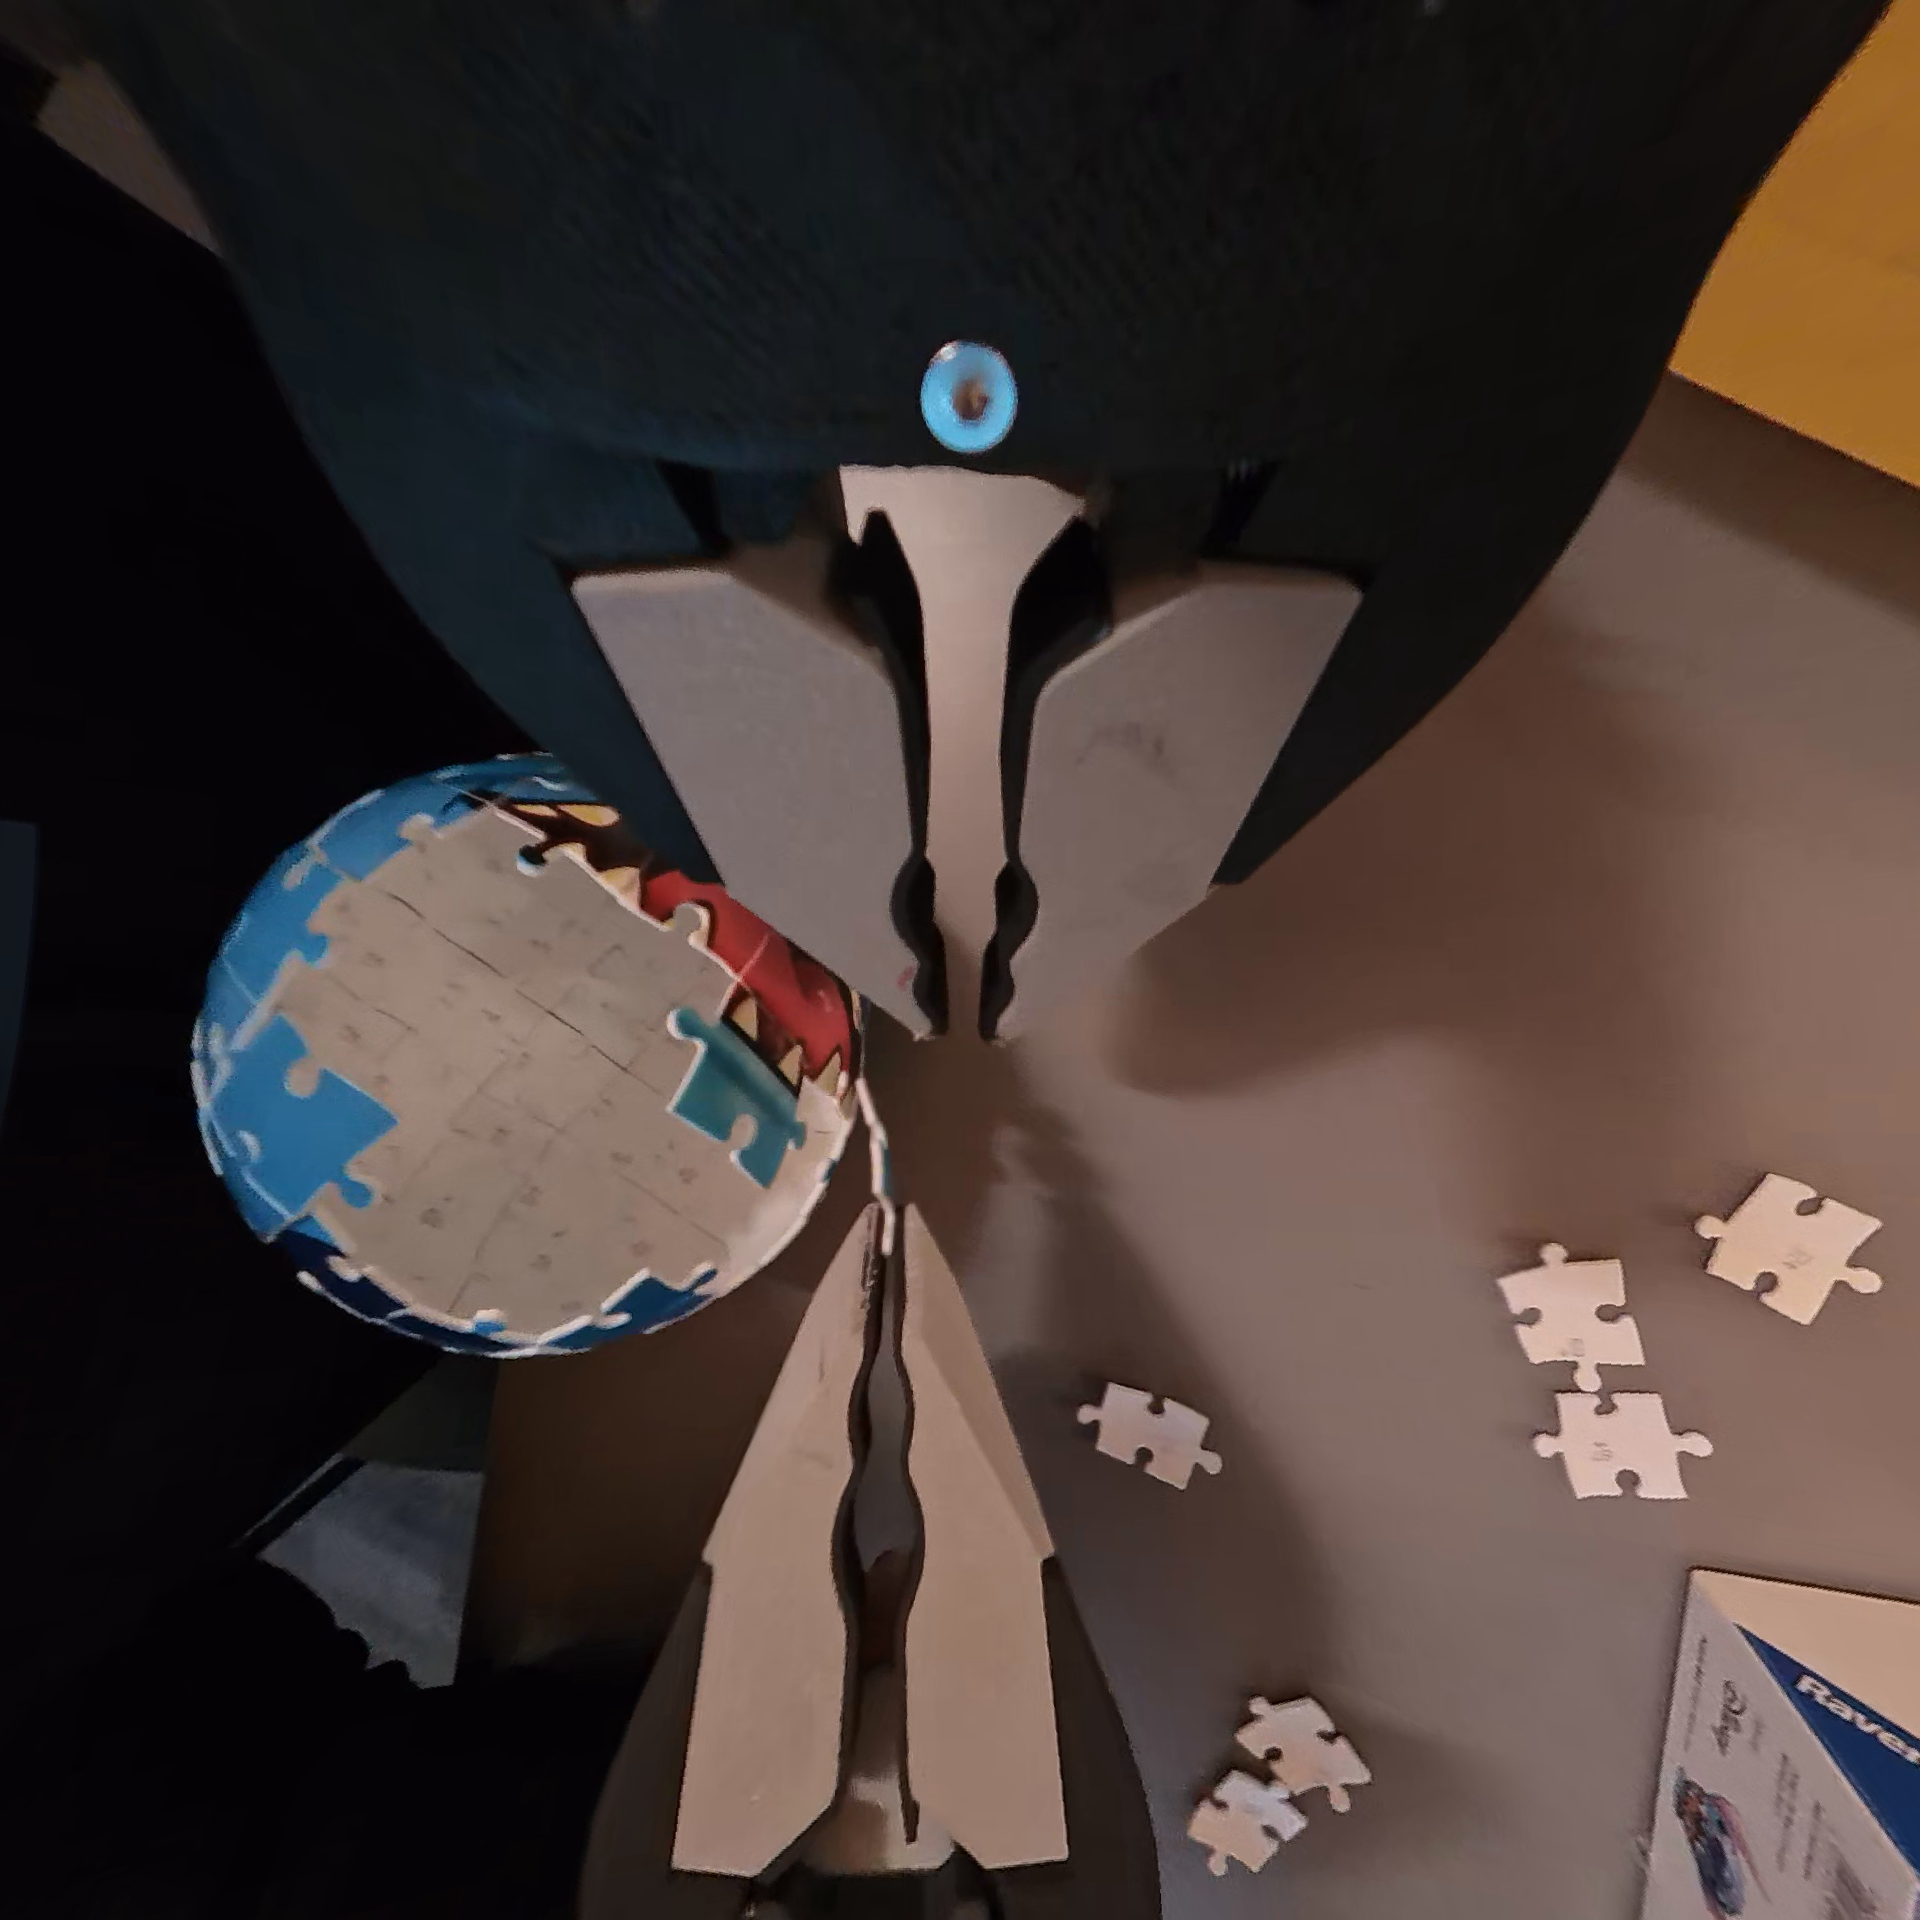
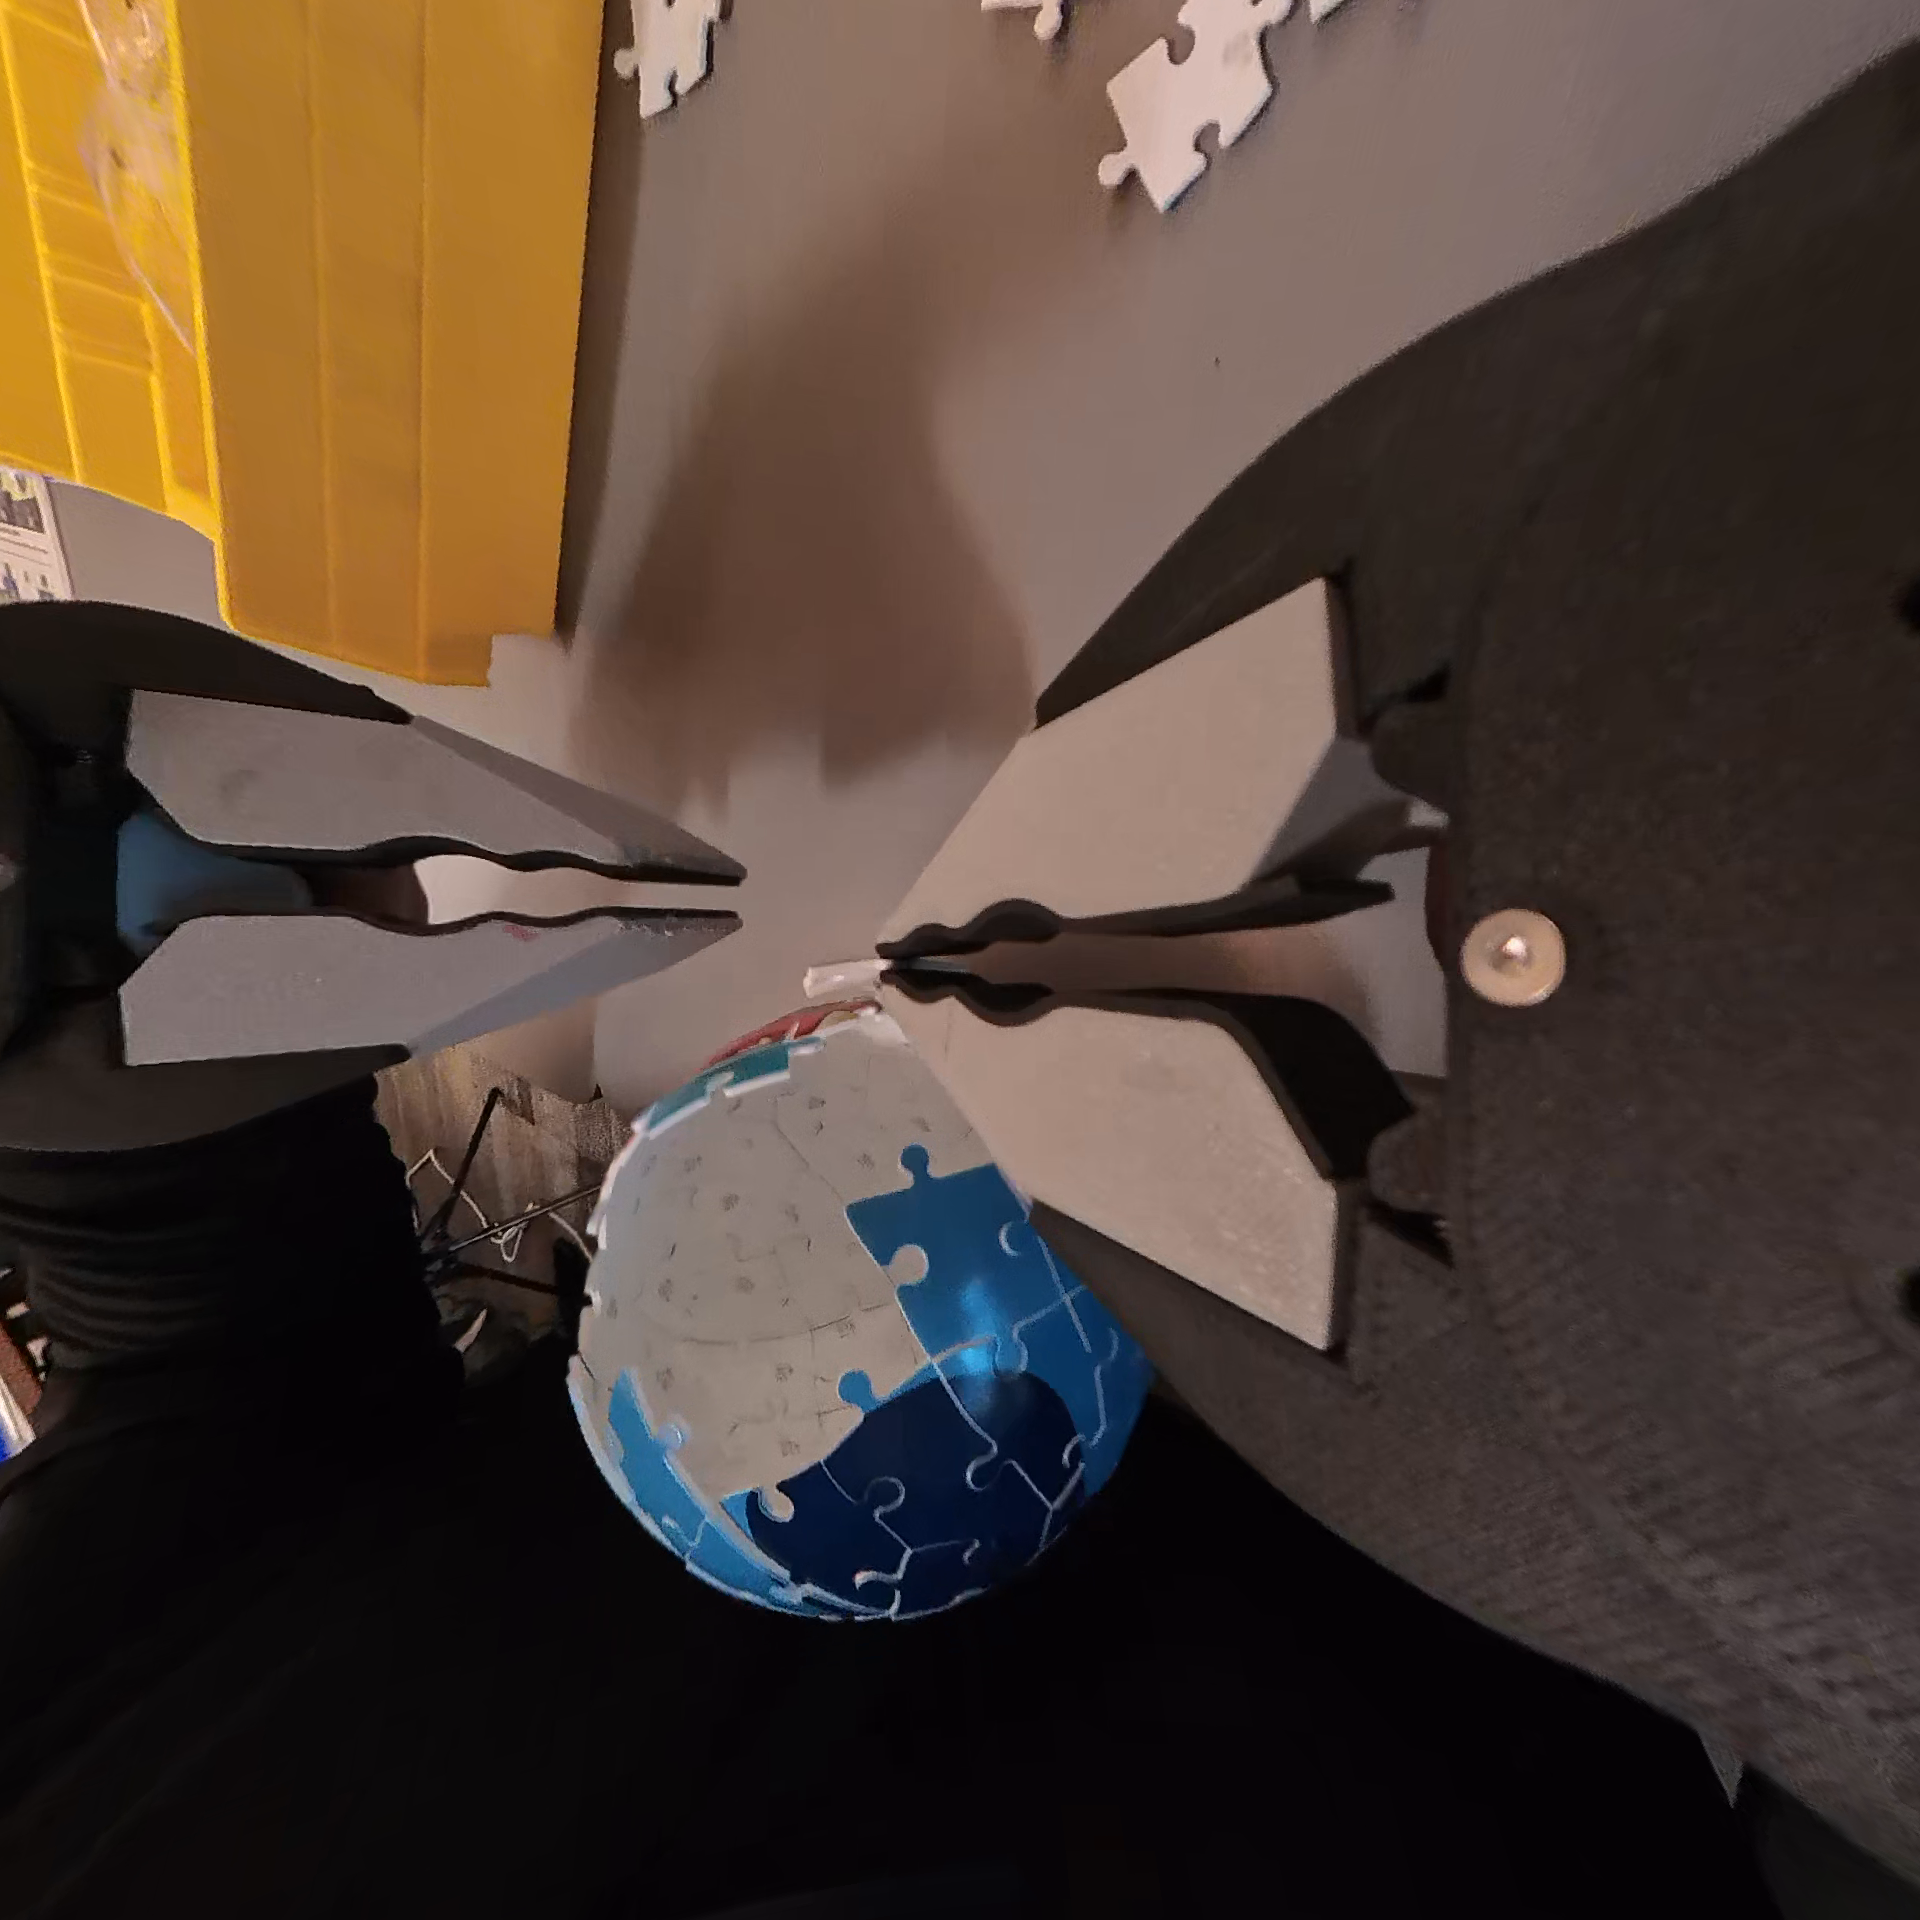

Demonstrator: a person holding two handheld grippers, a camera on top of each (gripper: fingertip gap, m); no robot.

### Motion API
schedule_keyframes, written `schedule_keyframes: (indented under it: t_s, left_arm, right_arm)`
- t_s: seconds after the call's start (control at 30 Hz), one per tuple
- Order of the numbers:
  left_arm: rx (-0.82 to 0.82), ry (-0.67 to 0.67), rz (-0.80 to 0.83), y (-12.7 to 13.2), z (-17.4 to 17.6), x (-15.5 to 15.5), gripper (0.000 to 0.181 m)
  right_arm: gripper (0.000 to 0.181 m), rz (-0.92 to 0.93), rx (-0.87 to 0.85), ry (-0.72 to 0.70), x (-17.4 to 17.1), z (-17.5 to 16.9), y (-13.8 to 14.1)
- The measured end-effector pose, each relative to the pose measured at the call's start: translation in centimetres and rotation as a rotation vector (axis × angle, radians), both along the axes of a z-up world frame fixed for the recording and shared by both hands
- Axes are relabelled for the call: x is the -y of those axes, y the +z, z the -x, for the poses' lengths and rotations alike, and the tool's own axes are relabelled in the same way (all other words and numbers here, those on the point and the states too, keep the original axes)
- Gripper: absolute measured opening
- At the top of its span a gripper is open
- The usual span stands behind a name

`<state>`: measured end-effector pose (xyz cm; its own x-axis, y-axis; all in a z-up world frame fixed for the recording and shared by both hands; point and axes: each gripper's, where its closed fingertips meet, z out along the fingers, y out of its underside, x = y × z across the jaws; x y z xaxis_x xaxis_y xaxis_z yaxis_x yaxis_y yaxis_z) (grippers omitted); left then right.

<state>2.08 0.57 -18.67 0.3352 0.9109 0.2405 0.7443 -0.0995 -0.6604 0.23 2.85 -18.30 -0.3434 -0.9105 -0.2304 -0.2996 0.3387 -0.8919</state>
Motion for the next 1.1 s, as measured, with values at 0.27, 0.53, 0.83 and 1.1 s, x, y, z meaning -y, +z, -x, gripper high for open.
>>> schedule_keyframes:
  t_s: [0.27, 0.53, 0.83, 1.1]
  left_arm:
    - [-0.009, -0.038, -0.036, 0.0, 0.3, -1.4, 0.000]
    - [-0.010, -0.043, -0.052, -0.1, 0.3, -1.4, 0.000]
    - [-0.014, -0.078, -0.092, -0.4, 0.8, -2.1, 0.000]
    - [-0.035, -0.129, -0.144, 0.2, 0.8, -3.0, 0.000]
  right_arm:
    - [0.000, 0.036, 0.013, -0.019, 0.0, -0.3, 0.6]
    - [0.000, 0.041, 0.026, 0.007, -0.2, -0.5, 0.3]
    - [0.001, 0.100, 0.040, 0.072, -1.1, -0.9, 0.4]
    - [0.001, 0.162, 0.036, 0.113, -1.6, -1.2, 0.4]
